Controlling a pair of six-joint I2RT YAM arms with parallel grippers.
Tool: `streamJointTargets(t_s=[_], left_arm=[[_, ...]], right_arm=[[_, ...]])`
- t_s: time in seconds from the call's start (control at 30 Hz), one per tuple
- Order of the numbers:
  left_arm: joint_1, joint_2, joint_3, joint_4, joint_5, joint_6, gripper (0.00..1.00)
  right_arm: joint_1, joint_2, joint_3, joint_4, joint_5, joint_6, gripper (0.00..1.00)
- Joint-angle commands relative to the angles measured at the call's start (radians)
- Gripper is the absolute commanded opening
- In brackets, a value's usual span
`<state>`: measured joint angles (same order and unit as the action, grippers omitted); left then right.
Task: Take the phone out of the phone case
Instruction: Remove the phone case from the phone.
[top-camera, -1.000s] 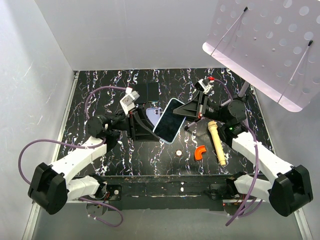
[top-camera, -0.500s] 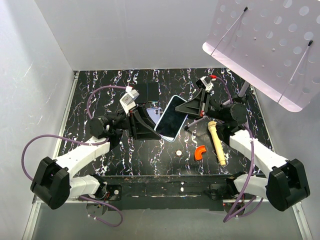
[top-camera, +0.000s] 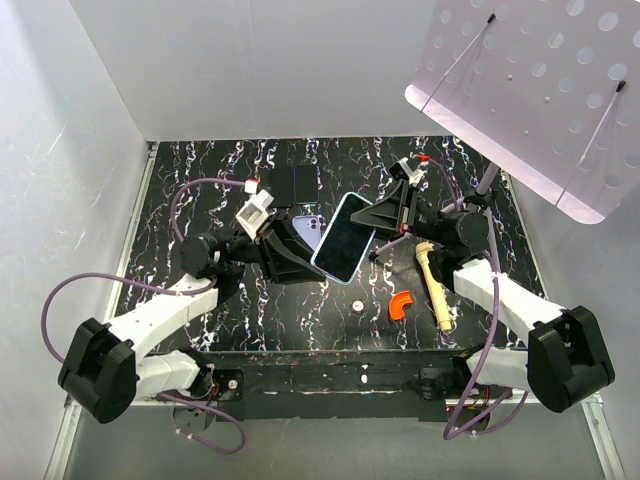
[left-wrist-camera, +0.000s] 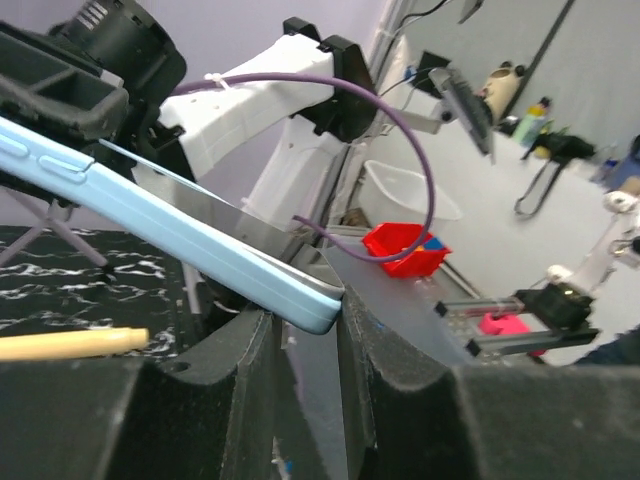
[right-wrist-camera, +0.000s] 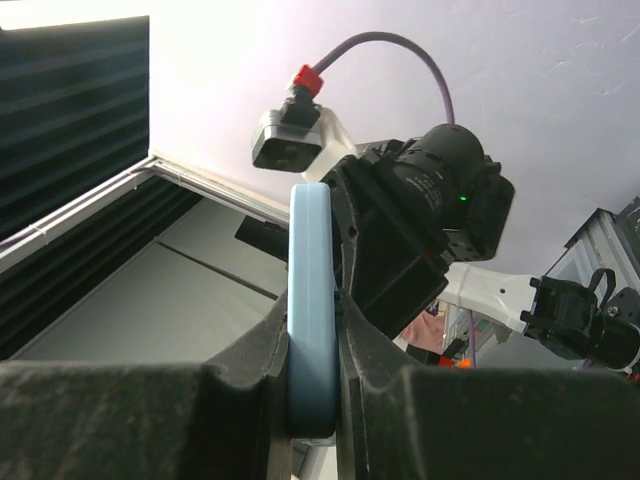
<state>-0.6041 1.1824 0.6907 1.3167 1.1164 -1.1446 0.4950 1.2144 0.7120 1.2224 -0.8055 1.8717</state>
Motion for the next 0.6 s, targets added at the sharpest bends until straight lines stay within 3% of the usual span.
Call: streamJointTargets(t_s=[0.0,0.03,0.1,0.33,0.47,0.5,0.57], left_arm=[[0.020,-0.049,-0.004,-0.421,-0.032,0.499,0.00],[0.026,-0.069,0.012,-0.533,-0.052,0.587,0.00],[0.033,-0.087,0.026,-0.600,-0.090,0.646,0.00],[0.041,-0.059,0.050,-0.747,-0.187,0.615,0.00],[0.040,-0.105,-0.012,-0.769,-0.193,0.554,0.00],[0.040,-0.125,-0.029,-0.780,-0.187,0.539,0.03],[0.038,-0.188,-0.057,-0.827,-0.172,0.523,0.27]], right_arm=[[0.037,-0.010,-0.020,0.210,0.092,0.276,0.01],[0.039,-0.009,-0.028,0.207,0.094,0.276,0.01],[0.039,-0.012,-0.036,0.201,0.092,0.273,0.01],[0.039,0.005,0.009,0.229,0.091,0.281,0.01],[0.033,0.000,0.015,0.200,0.088,0.219,0.01],[0.028,-0.001,0.018,0.184,0.085,0.196,0.01],[0.017,-0.001,0.023,0.148,0.080,0.149,0.01]])
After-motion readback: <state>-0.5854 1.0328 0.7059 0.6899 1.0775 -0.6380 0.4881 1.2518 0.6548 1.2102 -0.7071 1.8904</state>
